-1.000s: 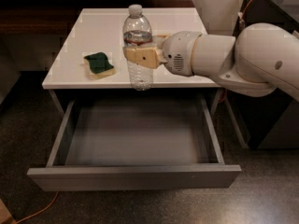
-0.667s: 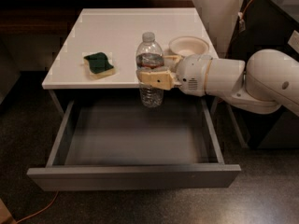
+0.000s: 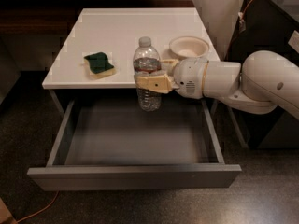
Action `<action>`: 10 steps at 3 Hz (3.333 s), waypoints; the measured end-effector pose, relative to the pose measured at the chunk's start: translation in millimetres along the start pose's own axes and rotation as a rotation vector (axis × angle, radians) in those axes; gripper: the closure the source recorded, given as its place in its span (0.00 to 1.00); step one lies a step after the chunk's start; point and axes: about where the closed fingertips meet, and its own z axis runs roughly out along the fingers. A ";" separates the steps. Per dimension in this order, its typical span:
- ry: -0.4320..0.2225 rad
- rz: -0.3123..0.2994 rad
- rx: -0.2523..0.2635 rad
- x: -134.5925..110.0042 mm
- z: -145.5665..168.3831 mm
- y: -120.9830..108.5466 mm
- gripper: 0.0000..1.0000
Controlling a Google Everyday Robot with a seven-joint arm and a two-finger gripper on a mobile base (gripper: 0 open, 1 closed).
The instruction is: Place water bottle into top drawer
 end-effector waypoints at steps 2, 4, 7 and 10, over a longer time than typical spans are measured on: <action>-0.010 0.020 -0.121 61.5 17.7 13.0 1.00; 0.033 -0.069 -0.193 117.0 31.7 20.5 1.00; 0.054 -0.073 -0.273 179.5 51.4 29.9 0.53; 0.055 -0.056 -0.298 192.4 56.7 37.1 0.00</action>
Offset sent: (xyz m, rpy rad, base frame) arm -0.0143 0.0148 -0.1084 0.0585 0.0264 0.1879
